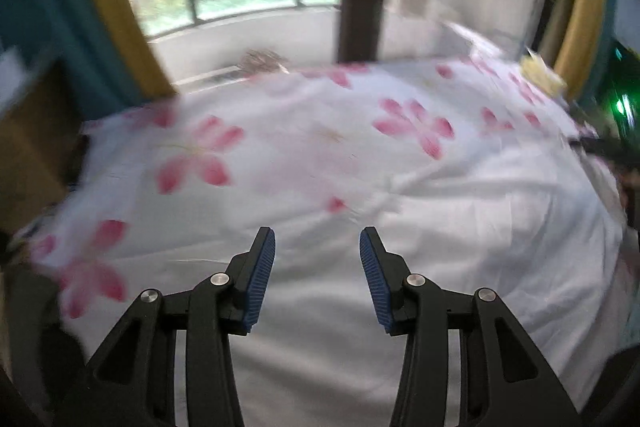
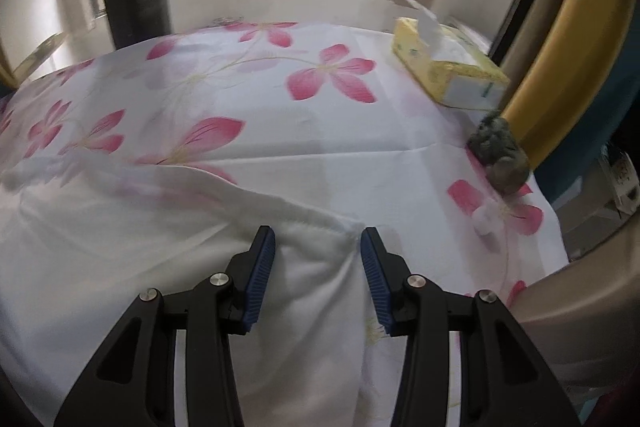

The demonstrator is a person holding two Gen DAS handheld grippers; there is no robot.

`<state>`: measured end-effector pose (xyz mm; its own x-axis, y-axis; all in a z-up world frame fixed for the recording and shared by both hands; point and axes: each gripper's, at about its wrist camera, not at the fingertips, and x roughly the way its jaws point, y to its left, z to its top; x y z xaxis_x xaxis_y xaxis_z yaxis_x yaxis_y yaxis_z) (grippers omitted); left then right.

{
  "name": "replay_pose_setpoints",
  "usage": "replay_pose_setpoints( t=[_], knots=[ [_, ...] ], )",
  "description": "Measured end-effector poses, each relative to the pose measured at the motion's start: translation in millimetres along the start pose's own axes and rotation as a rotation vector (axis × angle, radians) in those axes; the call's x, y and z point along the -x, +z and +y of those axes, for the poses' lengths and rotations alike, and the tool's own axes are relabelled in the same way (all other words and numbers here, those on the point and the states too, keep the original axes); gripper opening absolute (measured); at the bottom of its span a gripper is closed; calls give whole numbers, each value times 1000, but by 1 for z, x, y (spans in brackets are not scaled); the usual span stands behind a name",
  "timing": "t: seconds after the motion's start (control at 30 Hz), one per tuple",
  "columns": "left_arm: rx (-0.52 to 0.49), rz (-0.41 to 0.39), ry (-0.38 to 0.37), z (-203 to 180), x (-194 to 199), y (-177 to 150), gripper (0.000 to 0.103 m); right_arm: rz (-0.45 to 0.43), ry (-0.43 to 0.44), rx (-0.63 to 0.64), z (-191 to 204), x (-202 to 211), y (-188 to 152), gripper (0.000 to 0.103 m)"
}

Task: Fold large clothes

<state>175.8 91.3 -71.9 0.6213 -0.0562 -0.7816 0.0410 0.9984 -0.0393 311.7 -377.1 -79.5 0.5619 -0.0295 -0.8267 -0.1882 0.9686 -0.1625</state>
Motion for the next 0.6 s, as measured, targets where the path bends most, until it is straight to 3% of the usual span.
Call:
replay_pose_setpoints(
  t=[0.1,0.23,0.47,0.6],
  knots=[
    [-29,52,-10,-8,-23,-1,47,-8,-45,-26,3,4,0,44],
    [-34,100,54,-5,-50,4,47,-46,32,28,25,20,1,44],
    [-65,60,94,0,-68,24,47,-45,105,122,79,19,3,44],
    [-50,45,161,13,-76,38,47,-28,123,109,90,12,1,44]
  ],
)
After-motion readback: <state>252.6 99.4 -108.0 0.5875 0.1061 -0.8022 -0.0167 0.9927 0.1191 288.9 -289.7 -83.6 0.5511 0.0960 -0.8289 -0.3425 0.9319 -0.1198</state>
